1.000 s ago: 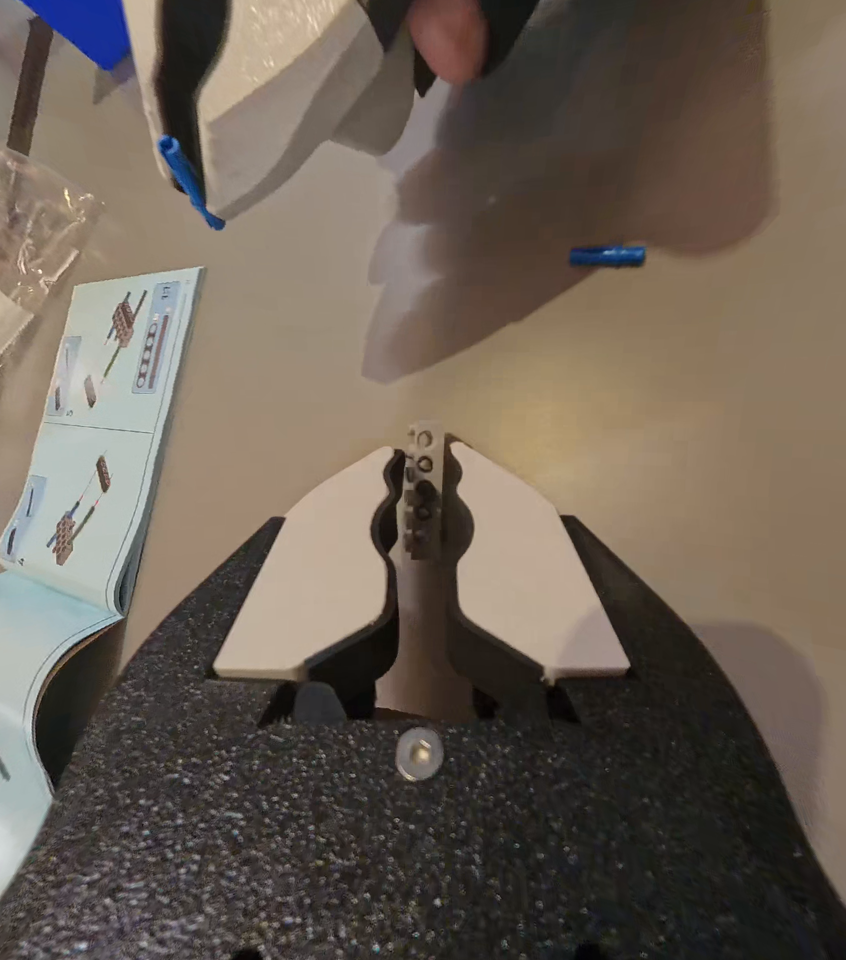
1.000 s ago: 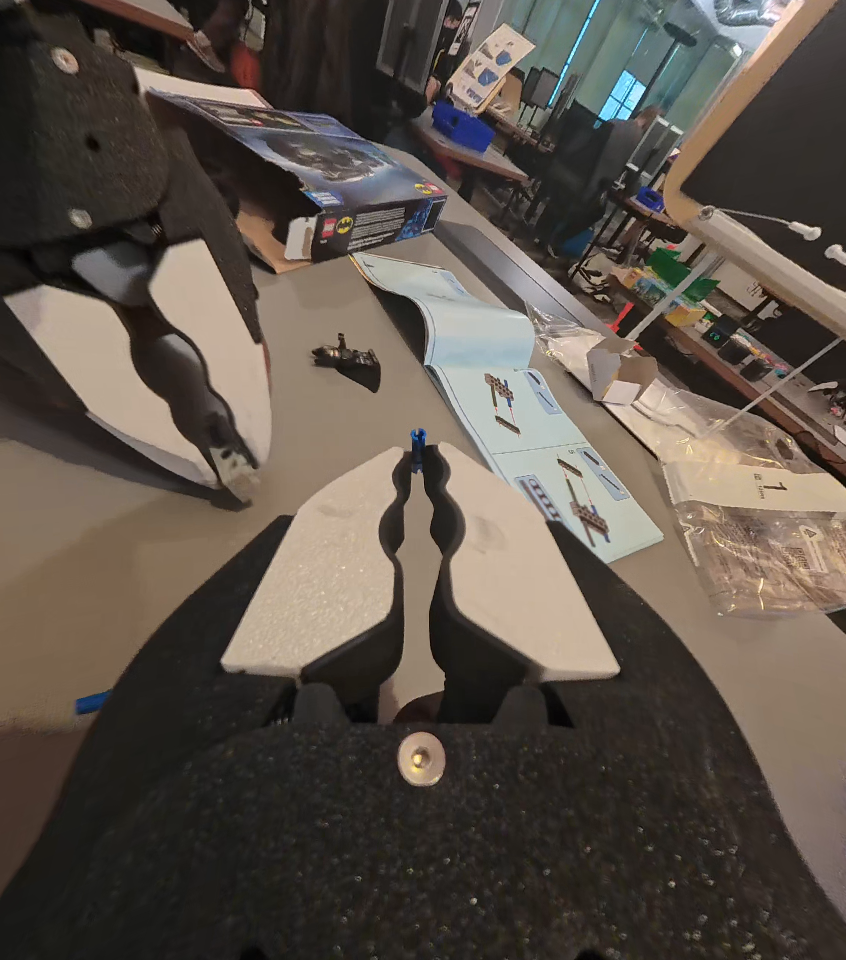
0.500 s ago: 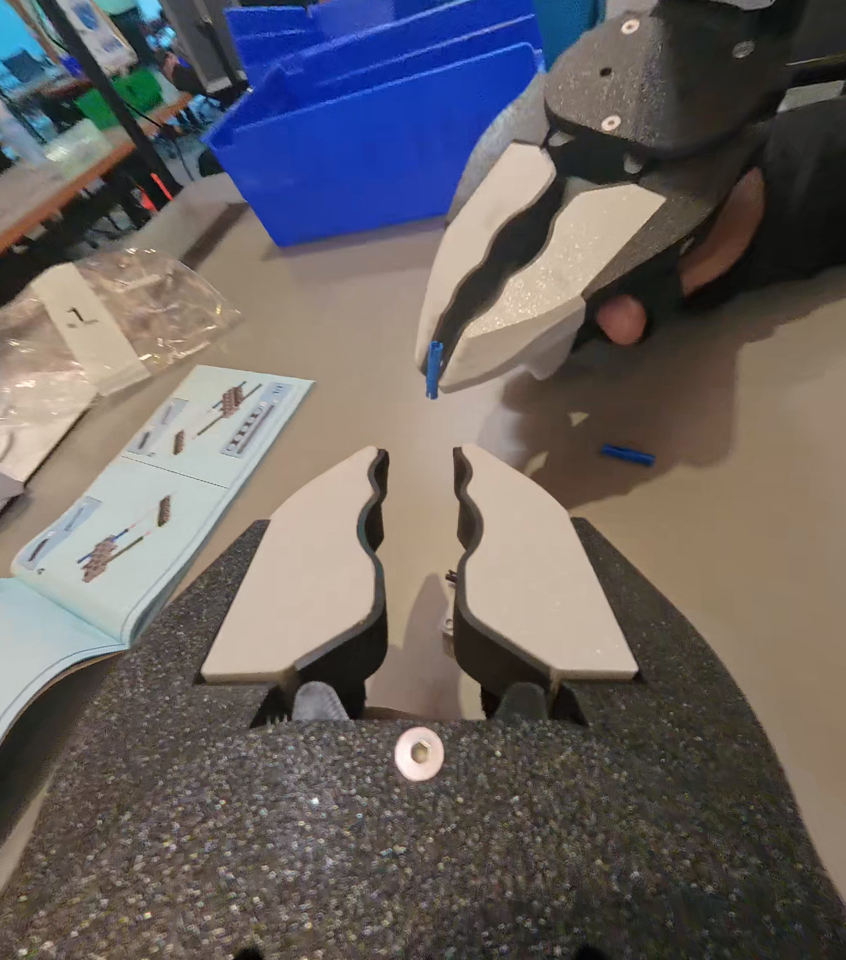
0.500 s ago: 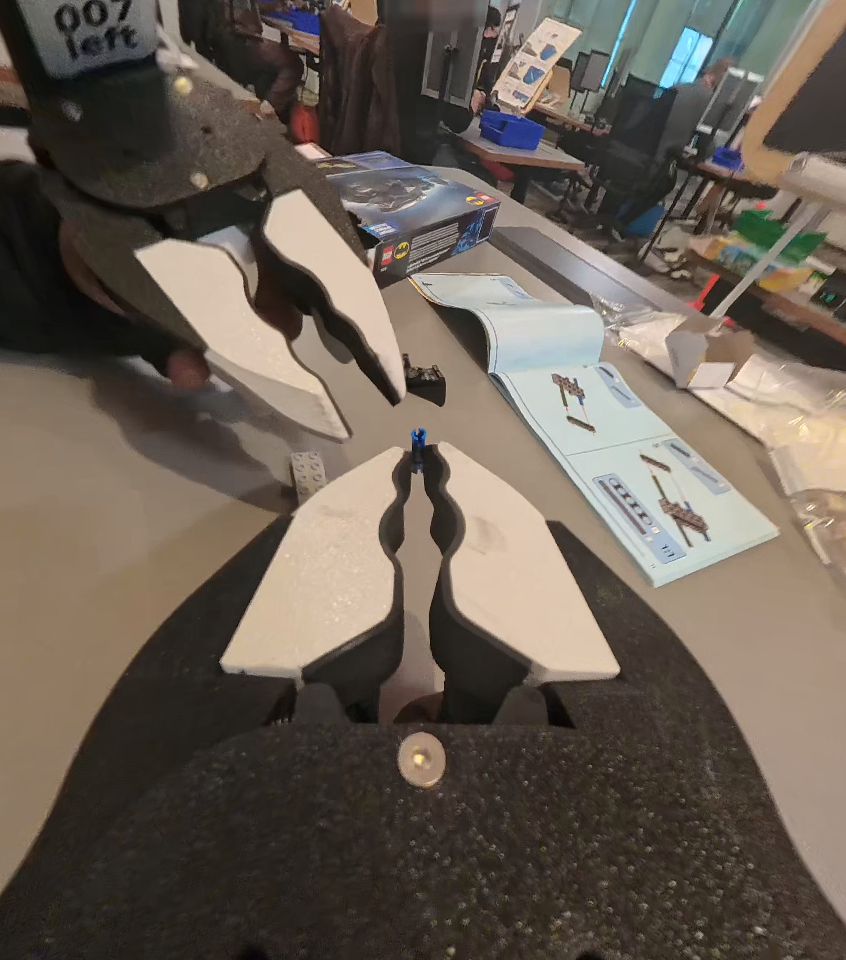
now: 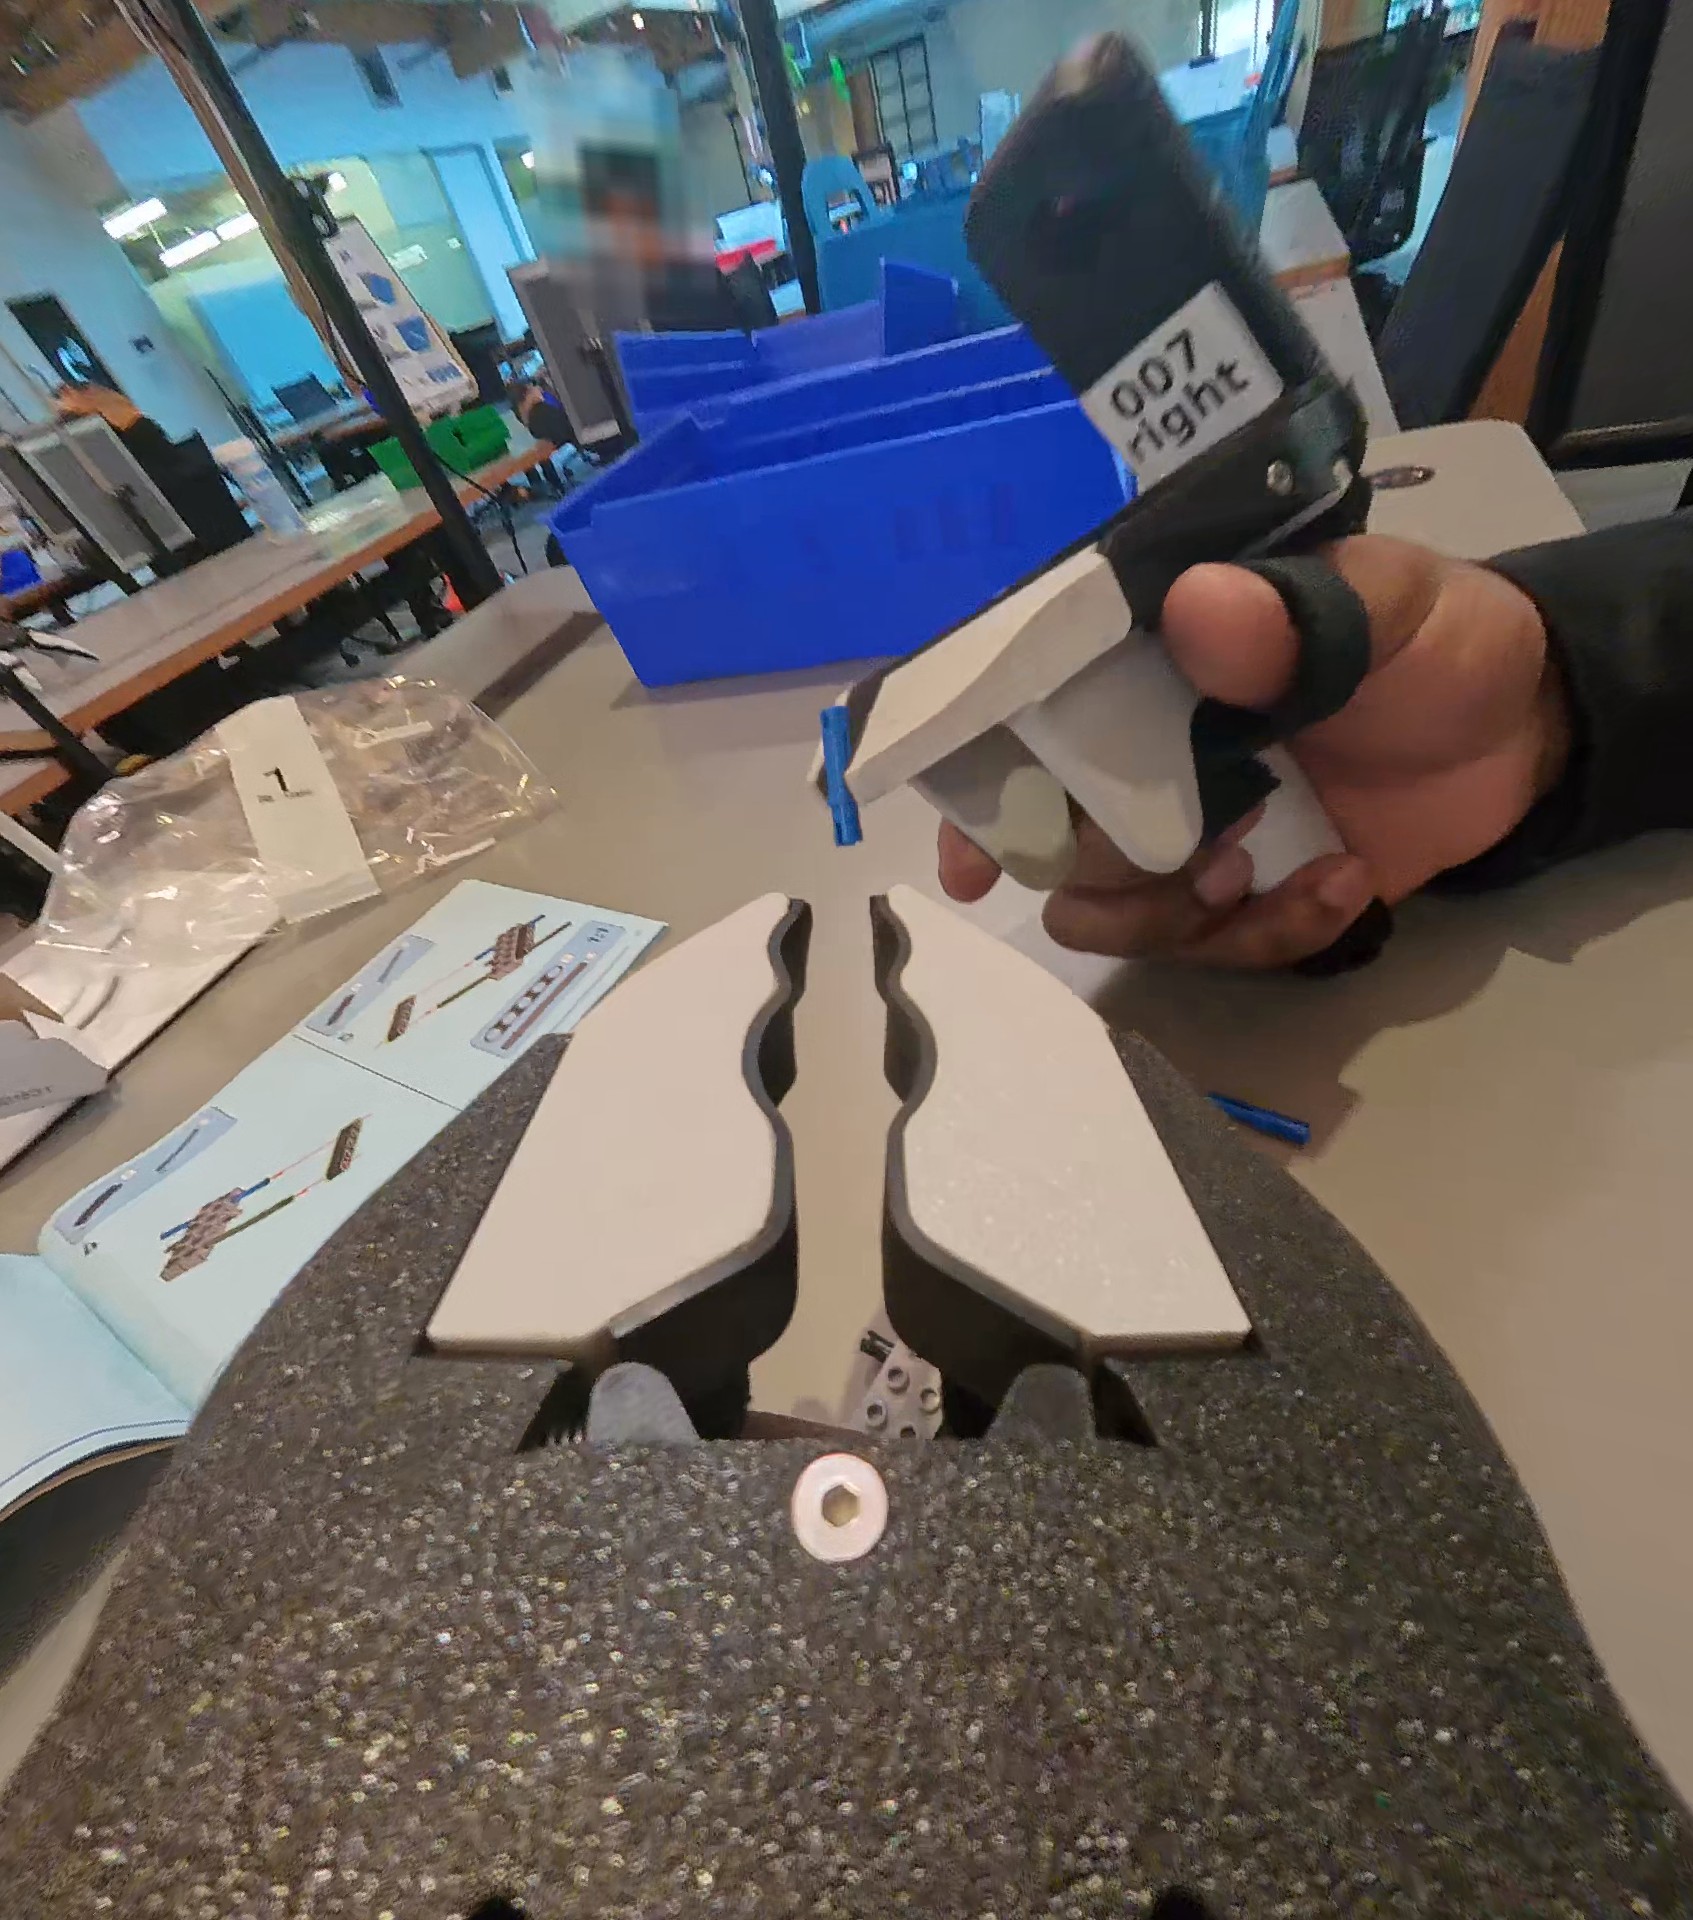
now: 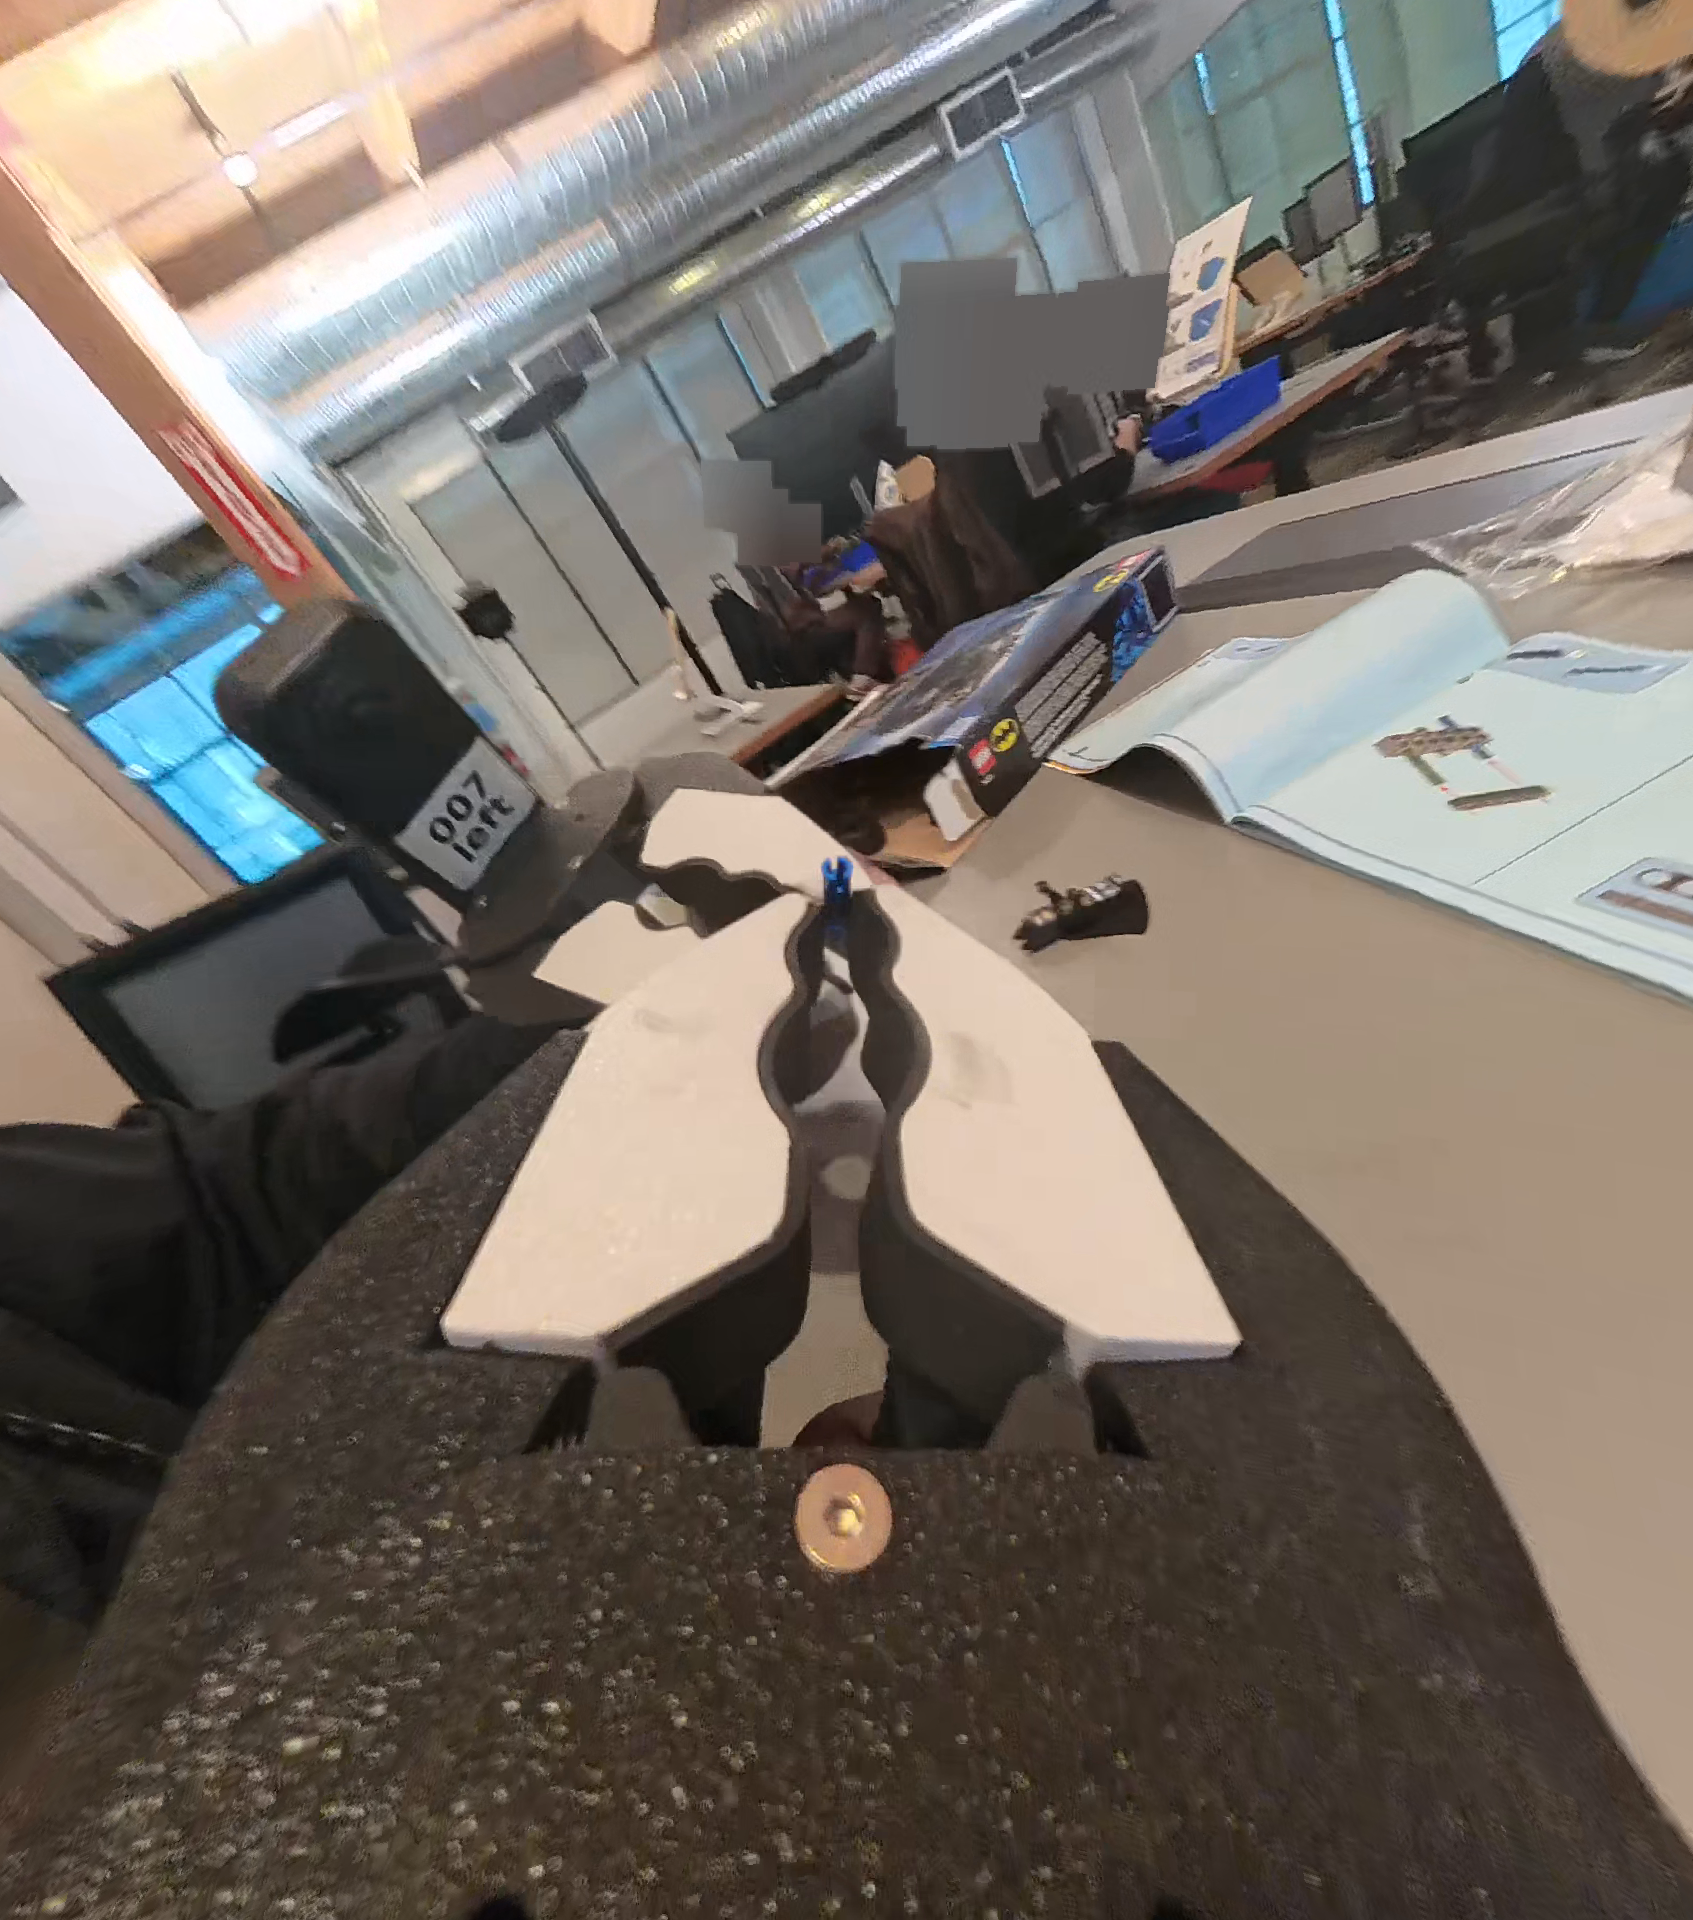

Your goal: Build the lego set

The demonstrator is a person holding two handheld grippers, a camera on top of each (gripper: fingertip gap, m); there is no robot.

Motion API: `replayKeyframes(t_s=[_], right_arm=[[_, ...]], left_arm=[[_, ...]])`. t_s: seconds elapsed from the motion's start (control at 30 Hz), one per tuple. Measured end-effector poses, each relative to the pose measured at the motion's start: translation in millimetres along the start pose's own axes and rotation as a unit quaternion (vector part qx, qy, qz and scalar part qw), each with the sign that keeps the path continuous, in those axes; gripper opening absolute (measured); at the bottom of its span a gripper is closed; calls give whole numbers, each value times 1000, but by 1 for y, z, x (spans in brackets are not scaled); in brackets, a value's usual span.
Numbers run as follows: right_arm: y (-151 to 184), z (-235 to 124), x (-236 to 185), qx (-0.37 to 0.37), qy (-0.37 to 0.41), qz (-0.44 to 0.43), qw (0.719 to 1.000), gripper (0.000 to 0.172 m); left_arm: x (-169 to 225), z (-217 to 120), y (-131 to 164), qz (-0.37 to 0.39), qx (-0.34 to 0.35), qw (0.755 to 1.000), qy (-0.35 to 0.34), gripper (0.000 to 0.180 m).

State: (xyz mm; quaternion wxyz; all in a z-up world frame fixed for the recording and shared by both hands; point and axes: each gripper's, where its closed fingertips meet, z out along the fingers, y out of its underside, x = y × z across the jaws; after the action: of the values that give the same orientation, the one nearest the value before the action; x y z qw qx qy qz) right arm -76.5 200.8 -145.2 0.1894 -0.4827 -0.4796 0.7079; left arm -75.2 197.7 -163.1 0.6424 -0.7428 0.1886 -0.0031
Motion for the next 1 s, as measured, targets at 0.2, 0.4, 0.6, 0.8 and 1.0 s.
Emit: replayKeyframes(t_s=[0.2,0.4,0.6,0.8,1.0], right_arm=[[4,3,-6,6,-25,24,999,5],[7,6,-6,2,-19,15,1000,5],[12,6,-8,-30,-7,-56,998,8],[30,-1,-9,-150,-10,-286,946,19],[54,8,-16,-239,-53,-469,848,23]], left_arm=[[1,-1,-9,44,17,998,-28,14],[1,-1,-10,71,10,996,-53,5],[5,-5,-7,68,-7,998,-14,4],[12,-16,6,95,-55,993,51,4],[24,-30,25,101,-108,980,131,4]])
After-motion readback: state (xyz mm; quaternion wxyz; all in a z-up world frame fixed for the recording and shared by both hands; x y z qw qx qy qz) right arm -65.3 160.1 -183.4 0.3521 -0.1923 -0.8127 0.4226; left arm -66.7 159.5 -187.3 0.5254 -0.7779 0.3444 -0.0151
